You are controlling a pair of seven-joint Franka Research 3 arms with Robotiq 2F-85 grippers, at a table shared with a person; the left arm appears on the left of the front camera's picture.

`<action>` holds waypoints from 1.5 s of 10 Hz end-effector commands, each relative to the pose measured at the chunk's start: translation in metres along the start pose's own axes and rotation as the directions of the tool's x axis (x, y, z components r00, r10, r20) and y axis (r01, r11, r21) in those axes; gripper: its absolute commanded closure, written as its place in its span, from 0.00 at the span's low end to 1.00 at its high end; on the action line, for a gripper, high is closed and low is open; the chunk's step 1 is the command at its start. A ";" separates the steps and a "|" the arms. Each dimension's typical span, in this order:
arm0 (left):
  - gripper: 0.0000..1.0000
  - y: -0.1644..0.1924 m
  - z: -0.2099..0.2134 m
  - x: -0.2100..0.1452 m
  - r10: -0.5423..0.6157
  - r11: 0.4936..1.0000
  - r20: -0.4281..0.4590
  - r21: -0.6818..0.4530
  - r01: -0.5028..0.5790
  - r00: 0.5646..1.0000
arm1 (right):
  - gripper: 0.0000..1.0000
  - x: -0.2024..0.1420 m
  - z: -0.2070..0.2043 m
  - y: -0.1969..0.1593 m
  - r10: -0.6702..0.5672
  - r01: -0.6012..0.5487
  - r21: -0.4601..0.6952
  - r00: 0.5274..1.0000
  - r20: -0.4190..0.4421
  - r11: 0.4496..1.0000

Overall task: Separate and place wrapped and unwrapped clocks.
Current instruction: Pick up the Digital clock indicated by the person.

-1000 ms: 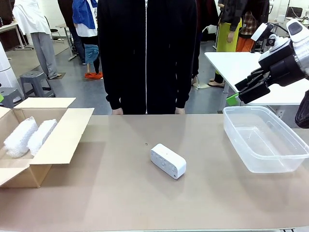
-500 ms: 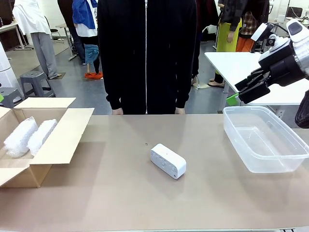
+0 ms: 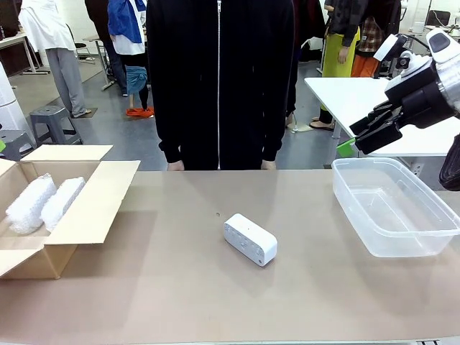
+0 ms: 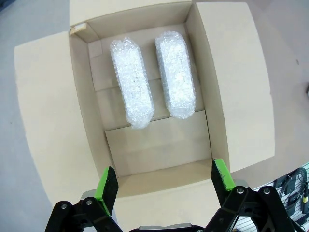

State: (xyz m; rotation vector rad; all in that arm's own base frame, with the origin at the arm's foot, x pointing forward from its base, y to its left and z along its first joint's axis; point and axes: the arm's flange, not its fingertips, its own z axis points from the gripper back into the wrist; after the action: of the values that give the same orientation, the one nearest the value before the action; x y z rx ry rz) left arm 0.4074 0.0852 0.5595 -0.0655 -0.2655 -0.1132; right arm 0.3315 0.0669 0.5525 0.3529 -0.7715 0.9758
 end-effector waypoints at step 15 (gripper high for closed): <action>0.00 -0.190 0.018 -0.079 -0.687 0.331 0.635 -0.158 0.930 0.353 | 0.00 -0.001 -0.002 -0.001 0.003 -0.003 0.017 1.000 0.008 1.000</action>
State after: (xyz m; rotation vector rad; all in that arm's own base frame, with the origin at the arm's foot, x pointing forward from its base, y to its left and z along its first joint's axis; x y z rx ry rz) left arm 0.3022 -0.0890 0.5665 -0.5205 -0.7405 -1.3370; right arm 0.3315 0.0670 0.5525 0.3528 -0.7711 0.9763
